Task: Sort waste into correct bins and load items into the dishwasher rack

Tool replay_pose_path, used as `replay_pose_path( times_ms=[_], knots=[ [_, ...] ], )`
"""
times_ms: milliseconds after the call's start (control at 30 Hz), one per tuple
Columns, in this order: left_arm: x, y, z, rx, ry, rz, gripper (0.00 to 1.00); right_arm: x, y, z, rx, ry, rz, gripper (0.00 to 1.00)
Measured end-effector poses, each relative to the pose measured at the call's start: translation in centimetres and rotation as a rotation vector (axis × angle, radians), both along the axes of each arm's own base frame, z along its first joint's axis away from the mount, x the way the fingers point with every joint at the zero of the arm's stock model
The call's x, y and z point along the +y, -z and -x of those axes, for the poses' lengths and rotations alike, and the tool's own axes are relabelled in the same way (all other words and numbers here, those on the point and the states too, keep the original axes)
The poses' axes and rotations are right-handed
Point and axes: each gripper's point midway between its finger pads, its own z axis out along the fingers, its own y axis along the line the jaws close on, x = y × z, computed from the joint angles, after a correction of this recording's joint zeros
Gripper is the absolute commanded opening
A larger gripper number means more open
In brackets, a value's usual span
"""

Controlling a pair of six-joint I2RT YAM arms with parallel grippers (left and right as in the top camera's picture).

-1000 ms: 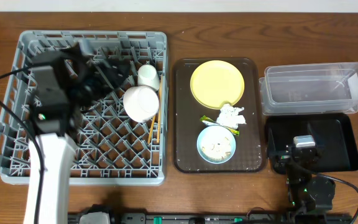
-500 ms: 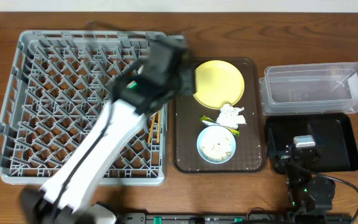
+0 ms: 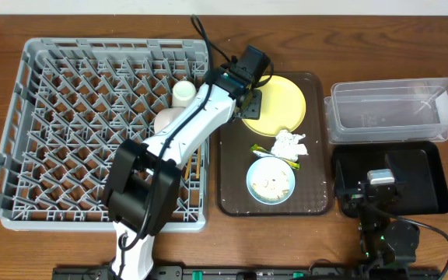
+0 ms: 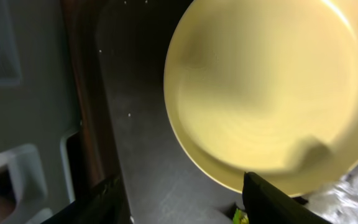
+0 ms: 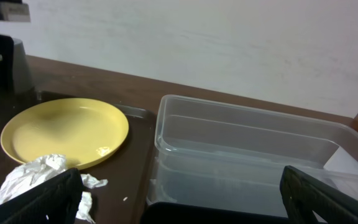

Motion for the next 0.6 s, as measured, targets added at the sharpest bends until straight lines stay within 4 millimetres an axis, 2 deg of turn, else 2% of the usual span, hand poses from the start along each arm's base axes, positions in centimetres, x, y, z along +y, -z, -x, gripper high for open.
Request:
replay_pose_path(
  times_ms=[200,367,533,600],
  knots=[
    [-0.25,0.07,-0.4,-0.013,0.0,0.008,0.65,0.0,0.0,0.0,0.0,0.0,0.0,0.99],
    [-0.25,0.08,-0.39,-0.013,0.001,0.008,0.75,0.0,0.0,0.0,0.0,0.0,0.0,0.99],
    [0.05,0.15,0.06,0.004,0.003,-0.005,0.78,0.0,0.0,0.0,0.0,0.0,0.0,0.99],
    [0.41,-0.39,0.48,0.012,-0.002,-0.008,0.8,0.0,0.0,0.0,0.0,0.0,0.0,0.99]
  ],
)
